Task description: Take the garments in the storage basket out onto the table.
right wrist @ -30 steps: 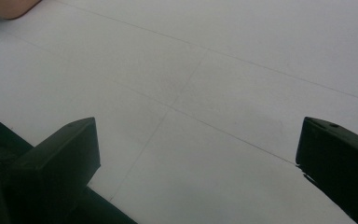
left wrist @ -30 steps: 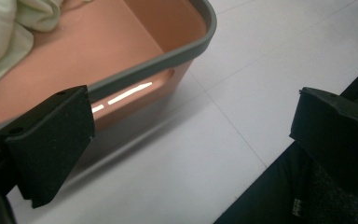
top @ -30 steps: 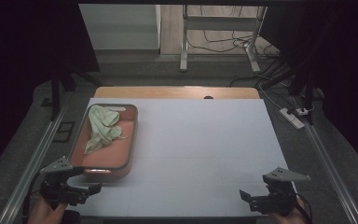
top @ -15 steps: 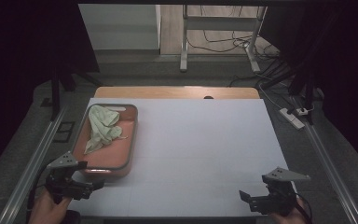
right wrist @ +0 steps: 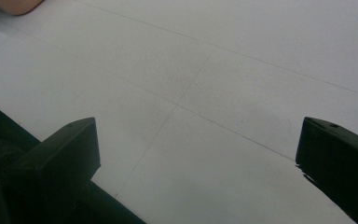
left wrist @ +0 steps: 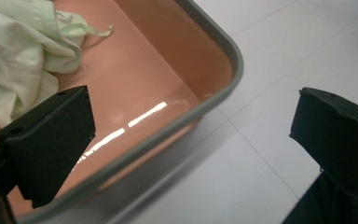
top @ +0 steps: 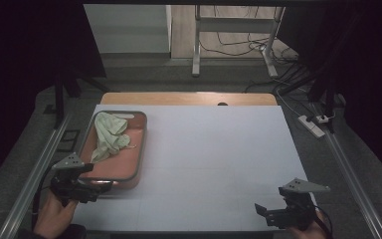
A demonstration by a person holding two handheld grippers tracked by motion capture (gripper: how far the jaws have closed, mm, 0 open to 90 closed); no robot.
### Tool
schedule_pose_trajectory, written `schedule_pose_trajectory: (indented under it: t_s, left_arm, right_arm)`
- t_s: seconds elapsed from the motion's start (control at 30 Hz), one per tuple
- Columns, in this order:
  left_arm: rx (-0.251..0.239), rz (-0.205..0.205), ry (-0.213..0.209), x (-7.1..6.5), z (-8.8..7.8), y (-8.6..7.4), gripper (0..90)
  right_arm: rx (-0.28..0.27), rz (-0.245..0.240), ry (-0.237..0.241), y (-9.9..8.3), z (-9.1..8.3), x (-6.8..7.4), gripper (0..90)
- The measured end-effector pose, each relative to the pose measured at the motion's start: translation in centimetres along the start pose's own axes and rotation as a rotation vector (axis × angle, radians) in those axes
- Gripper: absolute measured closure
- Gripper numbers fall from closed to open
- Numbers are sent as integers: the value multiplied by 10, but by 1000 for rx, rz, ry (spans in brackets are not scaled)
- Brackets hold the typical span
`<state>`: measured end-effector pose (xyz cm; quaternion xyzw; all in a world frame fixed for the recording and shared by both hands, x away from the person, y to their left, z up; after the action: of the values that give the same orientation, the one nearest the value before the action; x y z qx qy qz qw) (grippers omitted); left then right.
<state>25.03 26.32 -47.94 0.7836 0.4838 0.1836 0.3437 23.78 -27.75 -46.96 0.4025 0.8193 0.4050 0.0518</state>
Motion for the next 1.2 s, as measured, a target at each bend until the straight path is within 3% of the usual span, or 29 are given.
schedule_pose_trajectory:
  t_s: [0.1,0.5,0.87,1.07,1.2]
  left_arm:
    - [-1,-3,-29,2,5,3,10]
    - [-12,-51,-23,18,22,17,5]
    - [10,-74,47,36,40,30,11]
    - [37,-100,62,46,50,37,17]
    - [77,-95,118,55,57,42,25]
  right_arm:
    - [1,-1,1,0,0,0,0]
    - [10,2,6,0,1,0,0]
    - [17,-2,6,0,2,0,0]
    - [21,1,7,0,2,1,0]
    - [21,2,8,0,2,1,1]
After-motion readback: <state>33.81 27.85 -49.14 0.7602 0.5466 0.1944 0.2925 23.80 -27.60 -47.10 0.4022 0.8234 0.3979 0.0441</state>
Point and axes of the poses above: each handheld gripper's, and its own axes: z roughly forward along the jaws, y roughly out of its top, x roughly to its left, the point moved 4 cm from there along z, roughly forward along the jaws, and after that the axes turned 12 degrees about y, right-handed, at the moved point
